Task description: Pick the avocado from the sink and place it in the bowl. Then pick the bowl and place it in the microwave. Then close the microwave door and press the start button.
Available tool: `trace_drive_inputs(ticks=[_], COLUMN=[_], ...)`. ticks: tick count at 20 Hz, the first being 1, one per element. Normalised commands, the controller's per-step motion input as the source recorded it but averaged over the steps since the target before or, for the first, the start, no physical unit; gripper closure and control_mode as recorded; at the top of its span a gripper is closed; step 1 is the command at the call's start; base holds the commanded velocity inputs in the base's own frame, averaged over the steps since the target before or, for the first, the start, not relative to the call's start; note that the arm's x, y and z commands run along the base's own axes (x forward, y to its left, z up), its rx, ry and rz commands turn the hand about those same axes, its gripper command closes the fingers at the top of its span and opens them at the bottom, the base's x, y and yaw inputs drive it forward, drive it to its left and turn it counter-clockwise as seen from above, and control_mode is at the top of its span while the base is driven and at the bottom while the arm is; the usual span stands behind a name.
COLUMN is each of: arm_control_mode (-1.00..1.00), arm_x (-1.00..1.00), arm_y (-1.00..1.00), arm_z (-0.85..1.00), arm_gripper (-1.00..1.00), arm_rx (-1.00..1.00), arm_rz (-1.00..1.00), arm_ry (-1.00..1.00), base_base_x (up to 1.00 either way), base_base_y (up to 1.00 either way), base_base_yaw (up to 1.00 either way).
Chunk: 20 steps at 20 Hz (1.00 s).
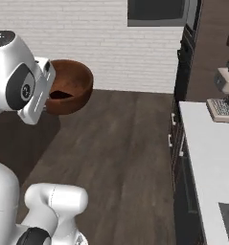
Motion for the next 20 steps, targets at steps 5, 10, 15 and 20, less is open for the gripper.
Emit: trace_drive_inputs(ticks=[5, 10, 15, 20], arm_control_mode=[1.0, 1.0, 1.0, 1.0], arm_x=[0.0, 0.0, 0.0, 0.0], arm_y=[0.0, 0.0, 0.0, 0.0], arm_z=[0.0, 0.0, 0.0, 0.0], arm_gripper=[1.0, 1.0, 1.0, 1.0], arm_rx=[0.0, 0.0, 0.0, 0.0], arm_rz=[0.0, 0.0, 0.0, 0.0], arm_ry=[0.0, 0.0, 0.0, 0.0], base_base_x=[0.95, 1.0, 1.0, 1.0], base_base_y=[0.09, 0.52, 0.81, 0.84], base_base_yaw=[-0.57, -0.48, -0.42, -0.39])
